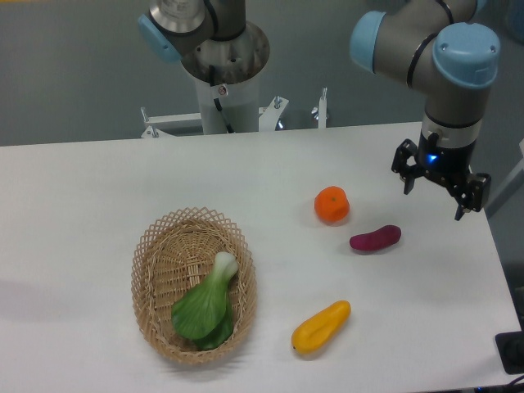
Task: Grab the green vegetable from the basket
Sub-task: 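Move the open gripper over the wicker basket above the bok choy, then lower the gripper into the basket around the bok choy leaves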
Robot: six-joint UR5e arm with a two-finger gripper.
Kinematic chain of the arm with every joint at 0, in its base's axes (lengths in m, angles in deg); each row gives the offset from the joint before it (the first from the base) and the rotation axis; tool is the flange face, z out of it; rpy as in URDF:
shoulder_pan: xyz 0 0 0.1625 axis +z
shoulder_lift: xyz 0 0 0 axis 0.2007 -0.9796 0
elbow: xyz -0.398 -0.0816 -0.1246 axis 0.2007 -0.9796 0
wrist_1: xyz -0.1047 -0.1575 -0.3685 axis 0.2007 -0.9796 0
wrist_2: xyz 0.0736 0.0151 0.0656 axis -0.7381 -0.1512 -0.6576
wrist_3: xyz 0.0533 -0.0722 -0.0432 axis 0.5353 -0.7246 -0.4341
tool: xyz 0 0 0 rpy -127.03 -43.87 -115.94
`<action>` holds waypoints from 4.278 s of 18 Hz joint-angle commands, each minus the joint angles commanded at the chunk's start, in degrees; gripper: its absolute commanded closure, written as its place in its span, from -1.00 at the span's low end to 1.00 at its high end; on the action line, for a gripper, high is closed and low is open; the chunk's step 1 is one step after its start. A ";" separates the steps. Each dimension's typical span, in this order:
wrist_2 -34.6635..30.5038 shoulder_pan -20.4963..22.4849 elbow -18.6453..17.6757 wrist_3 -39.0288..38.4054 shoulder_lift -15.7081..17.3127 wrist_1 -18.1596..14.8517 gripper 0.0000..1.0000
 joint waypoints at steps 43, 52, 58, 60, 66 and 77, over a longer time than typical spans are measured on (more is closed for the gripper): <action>-2.71 -31.81 -14.06 -46.24 -3.78 13.71 -1.00; -3.95 -33.48 -14.50 -45.00 -7.64 16.08 -1.00; -4.22 -34.10 -14.68 -45.00 -8.52 16.52 -1.00; -4.31 -34.28 -14.59 -45.00 -8.61 16.52 -1.00; -7.63 -34.36 -14.59 -44.91 -8.79 16.70 -0.98; -8.26 -34.45 -14.24 -44.30 -8.35 17.49 0.29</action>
